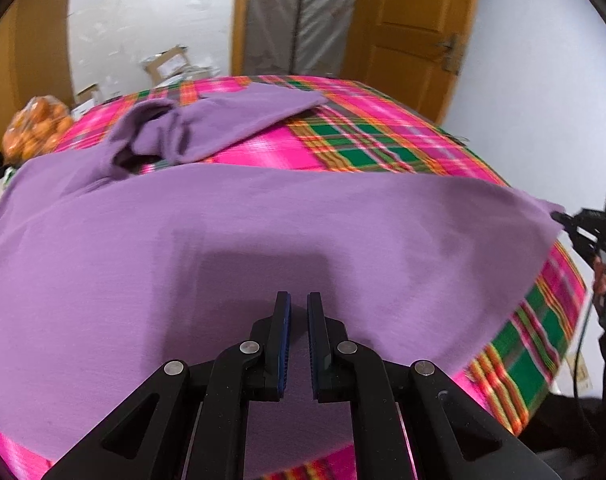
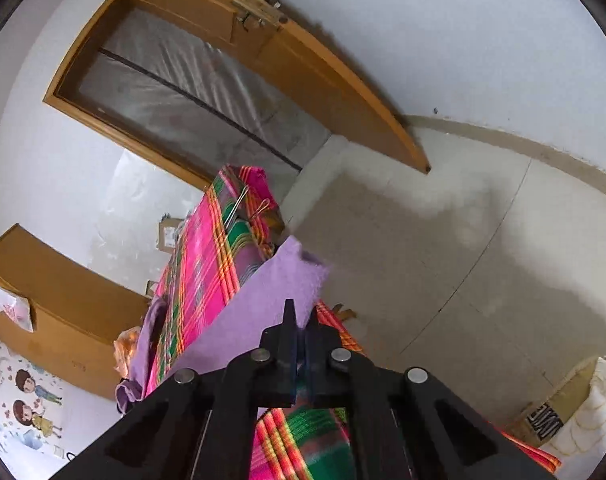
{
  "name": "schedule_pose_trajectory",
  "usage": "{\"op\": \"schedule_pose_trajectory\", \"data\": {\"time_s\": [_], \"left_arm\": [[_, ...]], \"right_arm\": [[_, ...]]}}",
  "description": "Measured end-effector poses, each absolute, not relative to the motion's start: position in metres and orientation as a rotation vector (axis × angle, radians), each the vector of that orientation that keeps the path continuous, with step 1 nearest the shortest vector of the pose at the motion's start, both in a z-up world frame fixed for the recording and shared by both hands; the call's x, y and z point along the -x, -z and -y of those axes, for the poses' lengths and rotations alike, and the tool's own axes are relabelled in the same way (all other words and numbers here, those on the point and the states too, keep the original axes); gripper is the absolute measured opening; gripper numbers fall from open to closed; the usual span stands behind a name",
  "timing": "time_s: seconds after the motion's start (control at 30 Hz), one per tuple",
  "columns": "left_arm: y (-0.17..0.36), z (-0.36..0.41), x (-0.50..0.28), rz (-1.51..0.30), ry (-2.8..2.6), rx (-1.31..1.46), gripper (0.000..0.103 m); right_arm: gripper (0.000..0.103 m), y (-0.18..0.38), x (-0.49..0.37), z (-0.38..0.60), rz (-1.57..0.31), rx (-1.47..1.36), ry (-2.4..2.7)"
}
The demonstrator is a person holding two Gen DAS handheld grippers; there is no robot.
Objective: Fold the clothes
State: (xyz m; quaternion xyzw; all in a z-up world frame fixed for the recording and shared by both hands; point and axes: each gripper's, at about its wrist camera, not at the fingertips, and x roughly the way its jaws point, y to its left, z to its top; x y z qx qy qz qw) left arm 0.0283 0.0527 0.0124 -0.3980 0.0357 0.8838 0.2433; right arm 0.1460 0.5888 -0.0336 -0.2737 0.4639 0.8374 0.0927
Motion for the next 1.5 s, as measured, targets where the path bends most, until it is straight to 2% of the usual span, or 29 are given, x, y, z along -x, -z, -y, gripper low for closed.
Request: {"op": "schedule_pose_trajectory", "data": {"time_s": [0.27, 0.33, 0.37, 0.53, 0.6, 0.63, 0.73, 0.9, 1.0, 1.1, 1.17, 1.23, 1.27, 1.33, 1.43, 1.5], "left_arm": [[-0.011, -0.066, -0.05, -0.156, -2.29, 1.024, 0.008], [-0.011, -0.064, -0.052, -0.137, -2.262, 1.023, 0.008], [-0.011, -0.063, -0.054, -0.126, -2.248, 1.022, 0.008], [-0.014, -0.053, -0.054, -0.069, -2.268, 1.004, 0.008], [-0.018, -0.044, -0.046, -0.006, -2.313, 0.997, 0.008], [-0.02, -0.041, -0.041, 0.018, -2.333, 1.002, 0.008], [-0.02, -0.036, -0.029, 0.045, -2.376, 1.027, 0.008], [-0.011, -0.037, -0.02, 0.017, -2.402, 1.078, 0.008], [-0.008, -0.037, -0.014, 0.022, -2.396, 1.08, 0.008], [-0.008, -0.037, -0.012, 0.025, -2.389, 1.079, 0.008], [-0.008, -0.038, -0.013, 0.028, -2.386, 1.078, 0.008], [-0.008, -0.038, -0.012, 0.032, -2.383, 1.078, 0.008], [-0.007, -0.038, -0.012, 0.039, -2.382, 1.078, 0.008], [-0.007, -0.037, -0.011, 0.051, -2.378, 1.078, 0.008], [-0.007, -0.038, -0.011, 0.048, -2.375, 1.077, 0.008], [-0.007, -0.039, -0.013, 0.037, -2.375, 1.076, 0.008]], "right_arm": [[0.002, 0.029, -0.14, -0.585, -1.291, 0.836, -2.472], [0.006, 0.025, -0.141, -0.587, -1.261, 0.842, -2.445], [0.014, 0.023, -0.145, -0.59, -1.23, 0.821, -2.412], [0.019, -0.004, -0.162, -0.592, -1.061, 0.695, -2.421], [0.03, -0.018, -0.151, -0.57, -0.964, 0.695, -2.557], [0.031, -0.022, -0.142, -0.558, -0.921, 0.726, -2.618], [0.031, -0.029, -0.111, -0.522, -0.785, 0.845, -2.787], [0.031, -0.01, -0.058, -0.473, -0.557, 1.134, -2.857], [0.029, 0.002, -0.034, -0.468, -0.494, 1.256, -2.828], [0.027, 0.0, -0.022, -0.47, -0.39, 1.268, -2.806], [0.02, 0.0, -0.015, -0.474, -0.334, 1.259, -2.755], [0.02, -0.001, -0.012, -0.475, -0.269, 1.241, -2.707], [0.024, -0.003, -0.012, -0.472, -0.218, 1.224, -2.686], [0.024, -0.01, -0.018, -0.457, -0.208, 1.207, -2.777], [0.025, -0.014, -0.021, -0.419, -0.152, 1.262, -2.942], [0.025, -0.01, -0.015, -0.392, -0.043, 1.322, -2.992]]}}
